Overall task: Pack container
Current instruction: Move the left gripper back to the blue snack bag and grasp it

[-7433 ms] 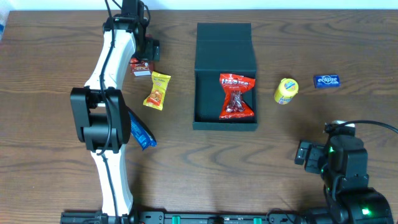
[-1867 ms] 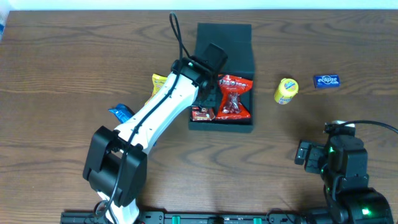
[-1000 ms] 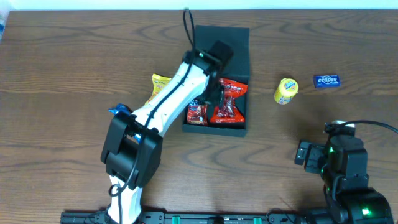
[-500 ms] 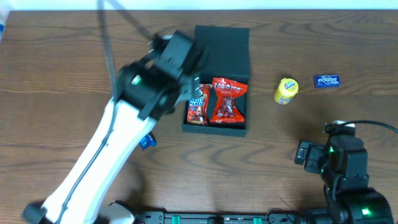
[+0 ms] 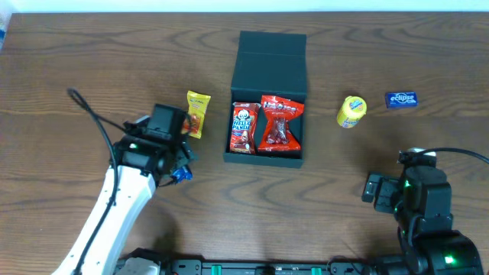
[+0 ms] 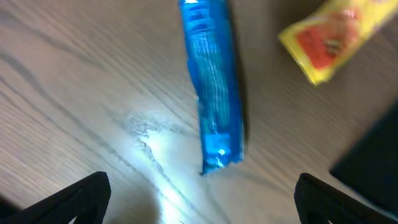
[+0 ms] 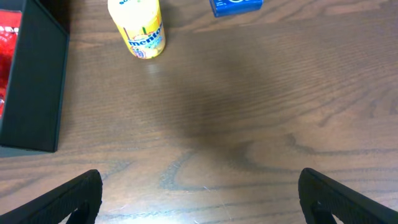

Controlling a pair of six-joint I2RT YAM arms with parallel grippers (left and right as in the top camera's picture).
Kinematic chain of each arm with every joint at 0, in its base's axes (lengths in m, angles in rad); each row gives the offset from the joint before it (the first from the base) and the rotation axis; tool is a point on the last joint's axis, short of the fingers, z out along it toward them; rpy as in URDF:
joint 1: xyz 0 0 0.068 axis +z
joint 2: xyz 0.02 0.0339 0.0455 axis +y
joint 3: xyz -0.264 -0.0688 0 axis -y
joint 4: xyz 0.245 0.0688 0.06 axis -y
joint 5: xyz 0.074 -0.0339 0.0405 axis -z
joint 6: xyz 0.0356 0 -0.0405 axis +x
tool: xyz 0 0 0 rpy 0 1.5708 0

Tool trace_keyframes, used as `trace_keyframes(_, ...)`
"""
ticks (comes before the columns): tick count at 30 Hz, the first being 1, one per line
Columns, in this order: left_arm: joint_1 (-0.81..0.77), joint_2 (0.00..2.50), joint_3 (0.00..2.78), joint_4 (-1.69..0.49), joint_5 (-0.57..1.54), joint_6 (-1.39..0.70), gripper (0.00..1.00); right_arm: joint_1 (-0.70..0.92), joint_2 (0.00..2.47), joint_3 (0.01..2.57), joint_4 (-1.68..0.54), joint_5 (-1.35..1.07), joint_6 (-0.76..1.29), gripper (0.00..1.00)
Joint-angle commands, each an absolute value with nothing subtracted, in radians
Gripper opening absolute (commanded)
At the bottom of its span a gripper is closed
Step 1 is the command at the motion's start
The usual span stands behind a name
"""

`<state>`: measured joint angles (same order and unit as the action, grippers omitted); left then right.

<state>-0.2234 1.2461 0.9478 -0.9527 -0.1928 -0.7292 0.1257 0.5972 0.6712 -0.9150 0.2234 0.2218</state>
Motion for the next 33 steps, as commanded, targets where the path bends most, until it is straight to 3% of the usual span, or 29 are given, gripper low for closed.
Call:
trace_keyframes(1, -0.138, 1.297, 0.922, -0.91, -0.141, -0.728, 0.95, 0.117, 0.595, 0.671, -0.913, 0.228, 0.213, 0.99)
trace_keyframes(8, -0.079, 1.49, 0.922, -0.759, -0.002, -0.684, 0.95, 0.117, 0.595, 0.671, -0.913, 0.228, 0.213, 0.99)
trace_keyframes(16, -0.079, 1.633, 0.922, -0.659, -0.002, -0.684, 0.95, 0.117, 0.595, 0.671, -0.913, 0.228, 0.213, 0.99)
trace_keyframes(33, -0.069, 1.724, 0.921, -0.582, -0.01, -0.628, 0.95, 0.117, 0.595, 0.671, -0.913, 0.228, 0.212, 0.99)
